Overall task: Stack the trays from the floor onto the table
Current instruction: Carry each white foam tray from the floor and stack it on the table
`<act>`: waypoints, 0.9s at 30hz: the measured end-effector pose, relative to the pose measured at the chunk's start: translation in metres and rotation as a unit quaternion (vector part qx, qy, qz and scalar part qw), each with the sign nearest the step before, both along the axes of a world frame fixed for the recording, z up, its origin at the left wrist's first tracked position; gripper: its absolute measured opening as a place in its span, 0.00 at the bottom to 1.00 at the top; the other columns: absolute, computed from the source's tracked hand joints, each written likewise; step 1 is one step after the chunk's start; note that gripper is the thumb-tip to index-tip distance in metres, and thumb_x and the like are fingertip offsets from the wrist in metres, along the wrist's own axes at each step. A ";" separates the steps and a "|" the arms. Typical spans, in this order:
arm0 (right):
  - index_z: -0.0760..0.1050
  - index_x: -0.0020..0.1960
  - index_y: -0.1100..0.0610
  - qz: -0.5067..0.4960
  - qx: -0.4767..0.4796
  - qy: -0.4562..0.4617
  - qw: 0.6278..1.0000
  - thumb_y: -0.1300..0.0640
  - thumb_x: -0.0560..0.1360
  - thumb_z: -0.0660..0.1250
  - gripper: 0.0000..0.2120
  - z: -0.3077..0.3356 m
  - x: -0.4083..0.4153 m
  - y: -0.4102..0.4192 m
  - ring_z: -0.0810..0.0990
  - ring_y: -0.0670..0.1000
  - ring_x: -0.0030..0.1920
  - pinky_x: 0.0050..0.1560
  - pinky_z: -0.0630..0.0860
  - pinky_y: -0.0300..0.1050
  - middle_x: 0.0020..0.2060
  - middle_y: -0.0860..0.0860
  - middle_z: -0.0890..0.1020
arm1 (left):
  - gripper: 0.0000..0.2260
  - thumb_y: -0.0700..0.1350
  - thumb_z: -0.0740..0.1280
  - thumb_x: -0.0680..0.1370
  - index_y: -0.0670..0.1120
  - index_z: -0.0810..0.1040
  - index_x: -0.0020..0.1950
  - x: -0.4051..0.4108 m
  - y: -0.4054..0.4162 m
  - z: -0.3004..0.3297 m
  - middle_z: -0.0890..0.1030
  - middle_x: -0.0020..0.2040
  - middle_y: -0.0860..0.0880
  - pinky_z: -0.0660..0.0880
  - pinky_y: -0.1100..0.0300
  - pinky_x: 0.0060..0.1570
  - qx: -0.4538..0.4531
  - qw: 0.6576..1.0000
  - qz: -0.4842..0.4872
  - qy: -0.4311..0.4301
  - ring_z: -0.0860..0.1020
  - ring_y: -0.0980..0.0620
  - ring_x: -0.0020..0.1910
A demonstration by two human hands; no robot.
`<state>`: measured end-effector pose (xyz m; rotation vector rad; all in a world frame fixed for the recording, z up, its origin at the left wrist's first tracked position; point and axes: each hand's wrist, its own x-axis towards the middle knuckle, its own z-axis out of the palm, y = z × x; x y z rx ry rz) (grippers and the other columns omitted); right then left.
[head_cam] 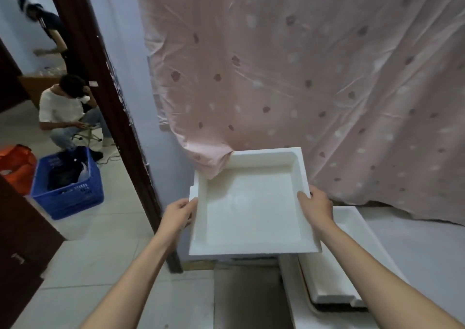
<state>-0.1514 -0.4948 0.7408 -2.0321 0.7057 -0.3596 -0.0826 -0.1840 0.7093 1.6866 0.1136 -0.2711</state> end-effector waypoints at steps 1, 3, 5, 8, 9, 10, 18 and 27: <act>0.78 0.54 0.57 0.007 -0.017 0.012 1.000 0.59 0.77 0.59 0.11 0.004 -0.006 -0.013 0.78 0.57 0.45 0.42 0.70 0.44 0.45 0.53 0.81 | 0.15 0.55 0.67 0.78 0.42 0.79 0.44 -0.008 -0.009 -0.005 0.75 0.33 0.47 0.72 0.65 0.36 -0.002 1.000 -0.016 0.012 0.72 0.55 0.29; 0.78 0.52 0.58 0.027 -0.046 0.040 0.998 0.60 0.76 0.59 0.10 0.010 -0.013 -0.034 0.77 0.57 0.44 0.41 0.68 0.43 0.44 0.54 0.81 | 0.19 0.61 0.68 0.74 0.45 0.77 0.45 -0.019 -0.020 -0.021 0.76 0.38 0.47 0.77 0.58 0.48 -0.003 0.998 -0.050 0.040 0.74 0.50 0.36; 0.78 0.49 0.56 0.044 -0.077 0.067 0.994 0.61 0.75 0.60 0.09 0.017 -0.031 -0.057 0.76 0.57 0.42 0.35 0.67 0.43 0.41 0.54 0.81 | 0.15 0.56 0.68 0.78 0.43 0.81 0.47 -0.032 -0.042 -0.032 0.84 0.41 0.49 0.78 0.52 0.57 -0.005 0.996 -0.062 0.058 0.81 0.48 0.42; 0.78 0.42 0.54 0.055 -0.113 0.088 0.988 0.60 0.73 0.60 0.08 0.018 -0.053 -0.090 0.78 0.57 0.41 0.35 0.69 0.42 0.37 0.52 0.82 | 0.08 0.47 0.66 0.81 0.44 0.82 0.52 -0.047 -0.081 -0.036 0.87 0.50 0.45 0.78 0.51 0.59 -0.014 0.996 -0.064 0.061 0.84 0.45 0.51; 0.79 0.43 0.54 0.058 -0.121 0.093 0.987 0.59 0.73 0.60 0.09 0.018 -0.059 -0.099 0.80 0.57 0.42 0.36 0.70 0.43 0.37 0.53 0.83 | 0.07 0.45 0.66 0.81 0.44 0.82 0.53 -0.050 -0.092 -0.034 0.86 0.51 0.44 0.78 0.52 0.57 -0.016 0.996 -0.062 0.055 0.84 0.45 0.51; 0.80 0.45 0.54 0.056 -0.125 0.097 0.986 0.59 0.73 0.60 0.10 0.018 -0.066 -0.110 0.80 0.57 0.43 0.37 0.71 0.43 0.39 0.53 0.84 | 0.06 0.44 0.67 0.81 0.44 0.81 0.54 -0.051 -0.105 -0.033 0.86 0.52 0.45 0.79 0.54 0.53 -0.012 0.997 -0.061 0.044 0.84 0.47 0.51; 0.80 0.48 0.56 0.067 -0.158 0.071 0.983 0.58 0.75 0.59 0.11 0.030 -0.099 -0.164 0.80 0.59 0.46 0.38 0.70 0.45 0.43 0.54 0.84 | 0.31 0.48 0.73 0.73 0.47 0.68 0.75 -0.055 -0.164 -0.023 0.77 0.67 0.48 0.73 0.45 0.65 0.111 0.992 -0.054 -0.041 0.75 0.44 0.67; 0.80 0.55 0.48 0.182 -0.260 0.090 0.944 0.55 0.75 0.60 0.13 0.033 -0.084 -0.185 0.79 0.57 0.50 0.51 0.75 0.48 0.47 0.52 0.83 | 0.27 0.51 0.74 0.73 0.51 0.75 0.72 -0.053 -0.192 -0.018 0.79 0.66 0.52 0.72 0.52 0.66 0.163 0.955 -0.241 -0.052 0.78 0.53 0.64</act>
